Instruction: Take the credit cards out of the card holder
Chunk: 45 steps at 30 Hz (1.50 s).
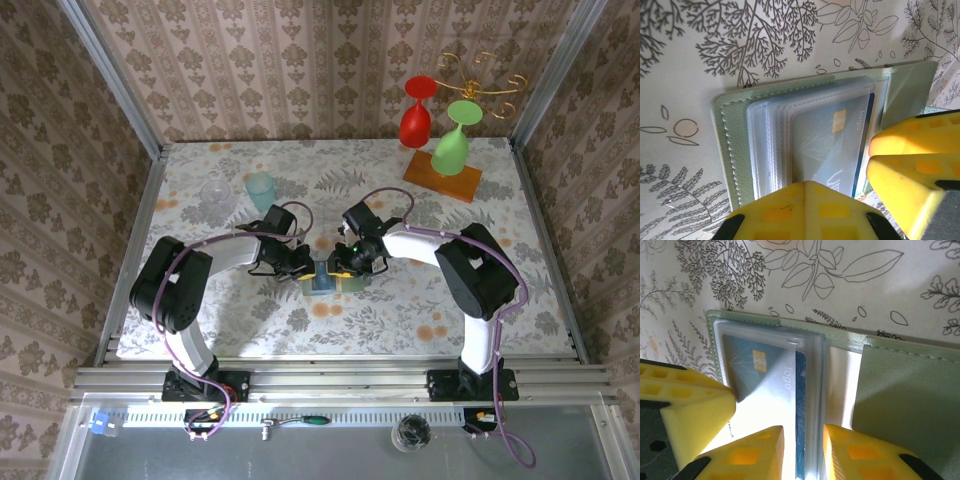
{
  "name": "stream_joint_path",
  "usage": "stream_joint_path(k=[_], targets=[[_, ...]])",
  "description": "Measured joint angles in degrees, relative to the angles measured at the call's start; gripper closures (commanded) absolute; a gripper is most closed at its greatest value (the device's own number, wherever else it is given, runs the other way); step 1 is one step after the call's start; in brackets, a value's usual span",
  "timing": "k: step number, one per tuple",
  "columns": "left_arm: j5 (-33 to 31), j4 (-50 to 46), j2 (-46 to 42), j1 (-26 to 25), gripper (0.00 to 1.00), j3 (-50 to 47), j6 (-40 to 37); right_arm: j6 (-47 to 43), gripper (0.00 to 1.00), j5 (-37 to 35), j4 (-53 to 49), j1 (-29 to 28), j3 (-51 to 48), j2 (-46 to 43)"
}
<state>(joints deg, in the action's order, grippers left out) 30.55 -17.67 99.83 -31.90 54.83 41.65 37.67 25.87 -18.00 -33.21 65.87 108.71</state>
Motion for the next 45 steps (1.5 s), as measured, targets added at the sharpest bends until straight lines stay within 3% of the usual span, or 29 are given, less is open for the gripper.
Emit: stream_joint_path(k=[45], targets=[[-1.9,-2.05,-0.31,0.0,1.0,-0.11,-0.11,0.68,0.74,2.54,2.93,-0.7,-1.05,0.55]])
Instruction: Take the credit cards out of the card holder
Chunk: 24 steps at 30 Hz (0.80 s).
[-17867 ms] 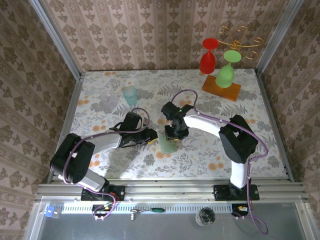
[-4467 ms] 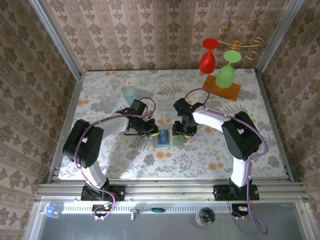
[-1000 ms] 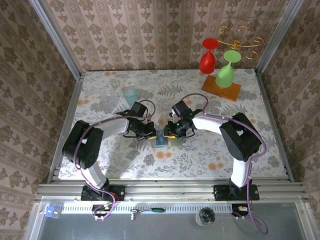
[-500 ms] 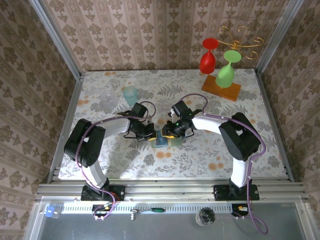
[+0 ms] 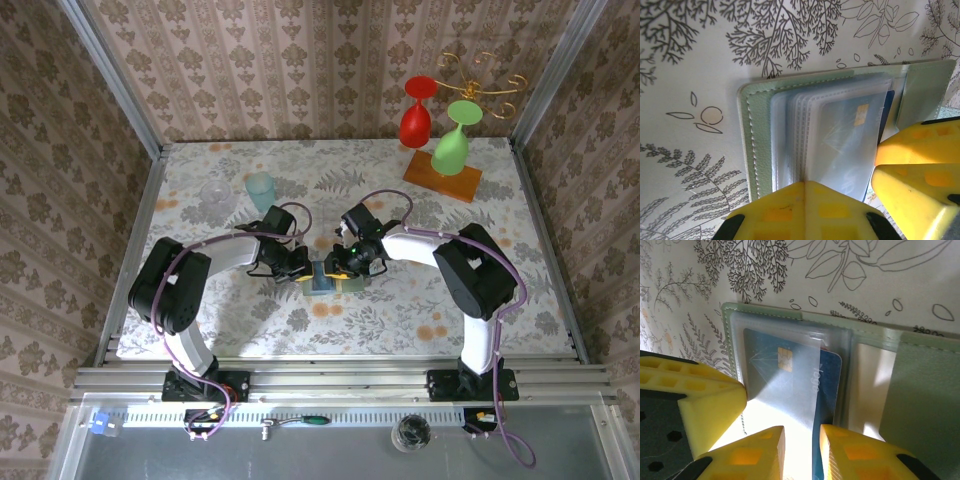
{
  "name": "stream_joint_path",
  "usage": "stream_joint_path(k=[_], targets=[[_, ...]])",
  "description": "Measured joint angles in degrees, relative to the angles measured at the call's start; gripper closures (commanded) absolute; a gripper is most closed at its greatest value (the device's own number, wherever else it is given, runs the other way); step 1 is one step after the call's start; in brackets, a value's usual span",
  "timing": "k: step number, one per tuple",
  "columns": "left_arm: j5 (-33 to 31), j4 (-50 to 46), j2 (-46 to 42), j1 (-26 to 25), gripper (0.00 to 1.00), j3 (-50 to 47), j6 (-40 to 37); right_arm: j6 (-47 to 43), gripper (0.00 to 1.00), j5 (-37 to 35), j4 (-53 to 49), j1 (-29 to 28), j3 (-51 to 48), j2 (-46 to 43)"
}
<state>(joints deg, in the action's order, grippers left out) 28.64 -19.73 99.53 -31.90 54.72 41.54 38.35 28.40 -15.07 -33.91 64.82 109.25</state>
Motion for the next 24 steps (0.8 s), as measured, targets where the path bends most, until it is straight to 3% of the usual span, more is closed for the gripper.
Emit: stream_joint_path(k=[24], targets=[[0.0,-0.9,-0.37,0.0,1.0,0.13,-0.02,-2.19,0.73,-5.14,-4.37,0.04,-0.07,-2.34]])
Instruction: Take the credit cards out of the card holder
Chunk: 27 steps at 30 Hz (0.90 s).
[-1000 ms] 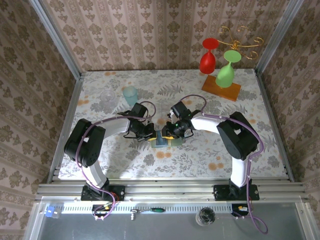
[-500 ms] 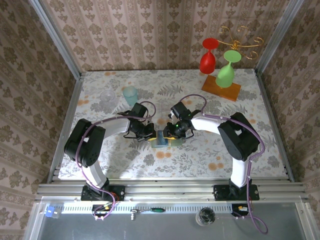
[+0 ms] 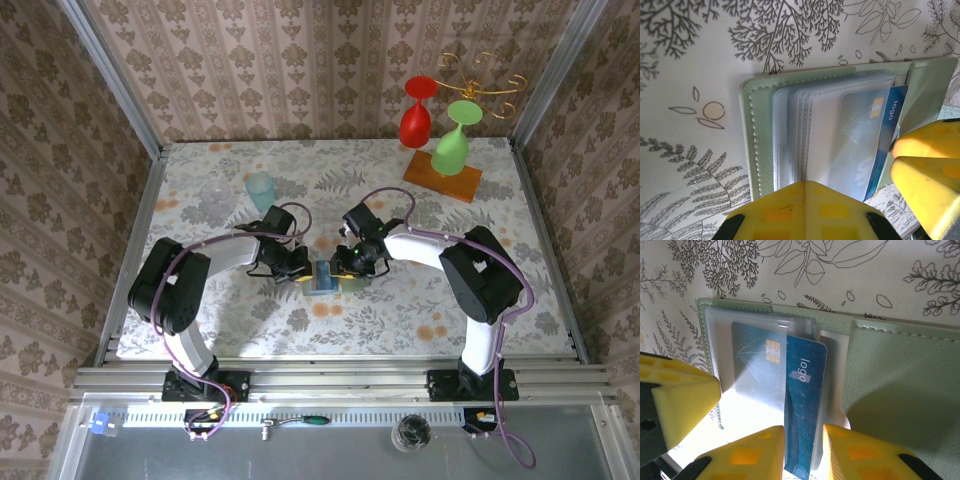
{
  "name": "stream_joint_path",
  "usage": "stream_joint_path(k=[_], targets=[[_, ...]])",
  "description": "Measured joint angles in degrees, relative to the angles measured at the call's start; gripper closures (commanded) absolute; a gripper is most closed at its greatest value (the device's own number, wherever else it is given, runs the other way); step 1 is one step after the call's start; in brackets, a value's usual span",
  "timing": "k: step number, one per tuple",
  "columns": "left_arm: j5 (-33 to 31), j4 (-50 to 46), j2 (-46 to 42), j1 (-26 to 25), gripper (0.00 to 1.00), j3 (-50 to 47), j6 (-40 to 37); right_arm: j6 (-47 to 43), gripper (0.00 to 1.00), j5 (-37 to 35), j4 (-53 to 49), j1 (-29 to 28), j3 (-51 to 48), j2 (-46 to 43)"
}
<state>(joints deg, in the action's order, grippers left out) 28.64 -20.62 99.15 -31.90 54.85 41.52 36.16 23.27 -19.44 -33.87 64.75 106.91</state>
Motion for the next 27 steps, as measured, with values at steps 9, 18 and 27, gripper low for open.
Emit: stream_joint_path(k=[9,18,27], targets=[[0.42,-0.9,-0.76,-1.84,1.0,3.41,-0.24,2.08,0.71,3.21,4.04,1.88,-2.69,-0.74],[0.13,-1.97,0.35,-2.54,1.0,3.91,-0.85,3.56,0.71,5.25,7.1,2.49,-4.76,-0.74],[-0.28,-2.89,2.12,-2.54,1.0,3.89,-0.87,4.98,0.72,7.23,10.12,2.58,-5.2,-0.63]])
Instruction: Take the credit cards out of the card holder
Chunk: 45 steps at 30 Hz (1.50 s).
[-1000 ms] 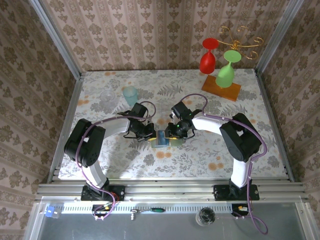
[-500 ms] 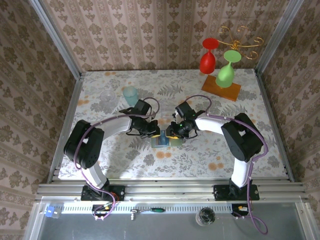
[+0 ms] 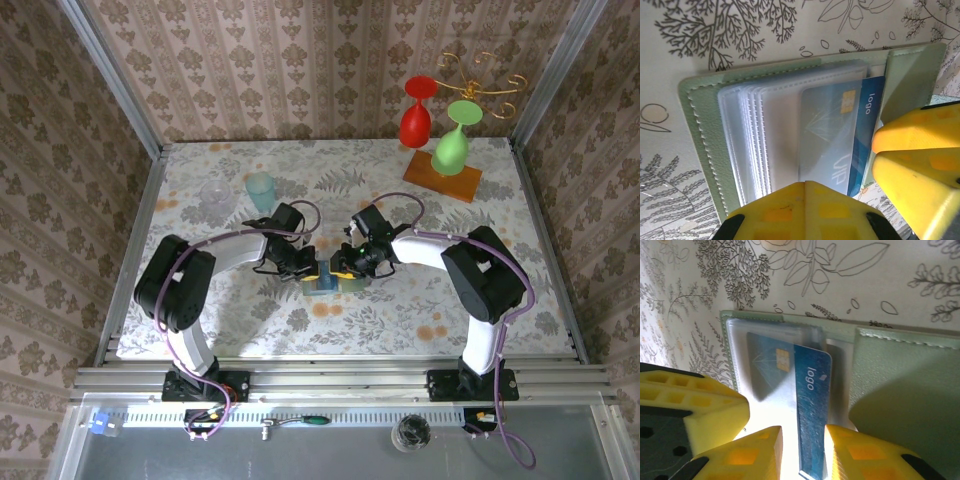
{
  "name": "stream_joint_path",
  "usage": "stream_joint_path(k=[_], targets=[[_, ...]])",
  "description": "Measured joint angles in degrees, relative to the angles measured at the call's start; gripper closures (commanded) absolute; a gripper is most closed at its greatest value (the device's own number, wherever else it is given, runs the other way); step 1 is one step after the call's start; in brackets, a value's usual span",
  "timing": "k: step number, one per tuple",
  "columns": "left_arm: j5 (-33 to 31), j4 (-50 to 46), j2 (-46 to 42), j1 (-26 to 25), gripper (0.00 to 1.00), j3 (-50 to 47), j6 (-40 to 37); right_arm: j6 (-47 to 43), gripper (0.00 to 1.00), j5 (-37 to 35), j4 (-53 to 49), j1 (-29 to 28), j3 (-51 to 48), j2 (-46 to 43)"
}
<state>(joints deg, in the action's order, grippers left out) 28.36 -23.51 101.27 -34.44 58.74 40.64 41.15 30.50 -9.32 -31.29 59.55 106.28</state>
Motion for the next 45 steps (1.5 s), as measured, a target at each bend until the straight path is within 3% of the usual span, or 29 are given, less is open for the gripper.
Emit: stream_joint_path(k=[24,45], targets=[[-0.42,-0.37,0.26,0.02,1.0,-0.28,-0.2,0.72,0.75,0.87,1.33,0.5,-0.55,1.7],[-0.39,-0.33,0.26,0.02,1.0,-0.42,-0.26,2.19,0.88,2.56,3.21,1.16,-0.55,2.54]])
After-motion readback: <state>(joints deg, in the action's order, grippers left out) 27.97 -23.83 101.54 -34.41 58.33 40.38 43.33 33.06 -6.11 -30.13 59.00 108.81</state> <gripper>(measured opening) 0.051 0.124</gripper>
